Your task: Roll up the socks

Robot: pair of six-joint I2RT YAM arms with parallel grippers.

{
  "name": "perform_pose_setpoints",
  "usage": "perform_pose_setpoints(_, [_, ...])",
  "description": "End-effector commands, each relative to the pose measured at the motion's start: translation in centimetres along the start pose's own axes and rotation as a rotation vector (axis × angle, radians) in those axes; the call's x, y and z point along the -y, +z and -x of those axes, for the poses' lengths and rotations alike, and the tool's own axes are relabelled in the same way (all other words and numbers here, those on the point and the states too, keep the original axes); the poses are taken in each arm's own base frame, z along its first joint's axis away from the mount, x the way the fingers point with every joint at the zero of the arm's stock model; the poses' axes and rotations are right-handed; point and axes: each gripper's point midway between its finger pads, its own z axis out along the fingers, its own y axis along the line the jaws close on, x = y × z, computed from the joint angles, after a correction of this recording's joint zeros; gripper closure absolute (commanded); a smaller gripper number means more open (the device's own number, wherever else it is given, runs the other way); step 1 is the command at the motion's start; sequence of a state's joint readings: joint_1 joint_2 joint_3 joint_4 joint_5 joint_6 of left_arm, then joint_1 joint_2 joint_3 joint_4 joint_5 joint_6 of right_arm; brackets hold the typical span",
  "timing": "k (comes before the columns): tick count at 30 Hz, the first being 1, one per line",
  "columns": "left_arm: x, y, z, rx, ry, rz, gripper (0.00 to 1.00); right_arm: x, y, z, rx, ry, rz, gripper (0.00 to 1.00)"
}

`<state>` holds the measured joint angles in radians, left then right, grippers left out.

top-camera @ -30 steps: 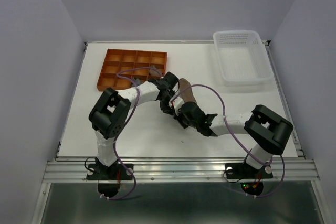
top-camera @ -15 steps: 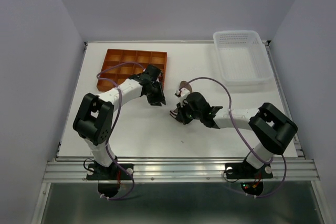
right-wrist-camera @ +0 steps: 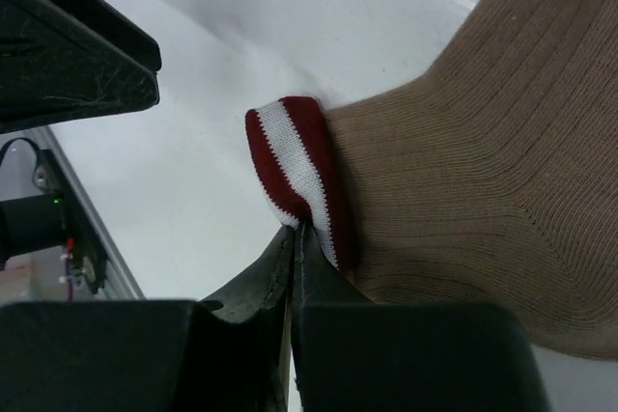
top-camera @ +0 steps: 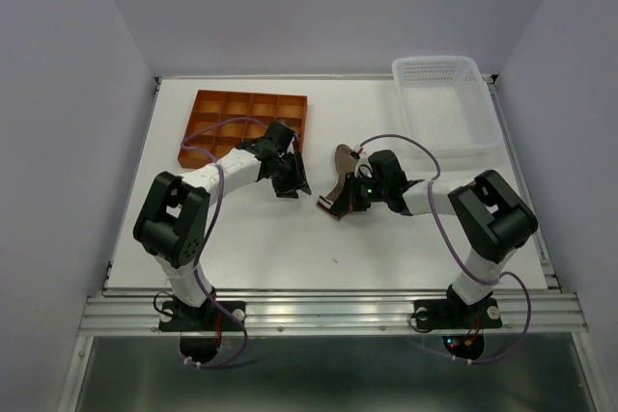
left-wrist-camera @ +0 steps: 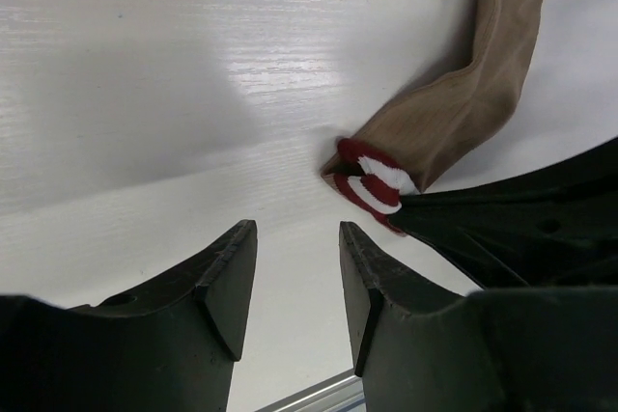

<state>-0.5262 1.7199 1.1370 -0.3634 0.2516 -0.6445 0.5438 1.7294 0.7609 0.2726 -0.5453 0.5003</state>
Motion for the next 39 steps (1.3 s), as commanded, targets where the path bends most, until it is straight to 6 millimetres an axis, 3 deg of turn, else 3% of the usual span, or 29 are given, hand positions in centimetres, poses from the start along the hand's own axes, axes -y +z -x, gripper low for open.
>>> perform_pose_setpoints(1, [1.4, -0.3, -0.2, 0.002, 0.032, -0.07, 0.5, -1.3, 0.0, 0.2, -0.03, 0.089, 0.125, 0.99])
perform_pose_setpoints(12, [4.2, 2.0, -0.4, -0.014, 0.079, -0.102, 0.49, 1.7, -0.3, 1.0, -0.005, 0.249, 0.104, 0.99])
perform_pose_setpoints(23, [6.1, 3.4, -0.5, -0.012, 0.111, -0.153, 0.49, 2.2, -0.1, 0.8, -0.026, 0.276, 0.129, 0.99])
perform_pose_setpoints(32, [5.3, 5.4, -0.7, -0.023, 0.099, -0.115, 0.51, 2.3, -0.3, 0.8, -0.03, 0.274, 0.138, 0.99])
perform_pose_setpoints(35, [5.6, 5.9, -0.4, -0.006, 0.108, -0.101, 0.57, 1.8, -0.5, 0.7, -0.04, 0.254, 0.163, 0.99])
perform_pose_setpoints(37, [5.9, 6.2, -0.5, 0.0, 0.115, -0.095, 0.7, 1.7, -0.6, 0.9, -0.031, 0.238, 0.162, 0.99])
perform_pose_setpoints(39, [6.1, 6.4, -0.7, -0.008, 0.119, -0.096, 0.74, 1.6, -0.9, 1.3, -0.019, 0.205, 0.152, 0.98])
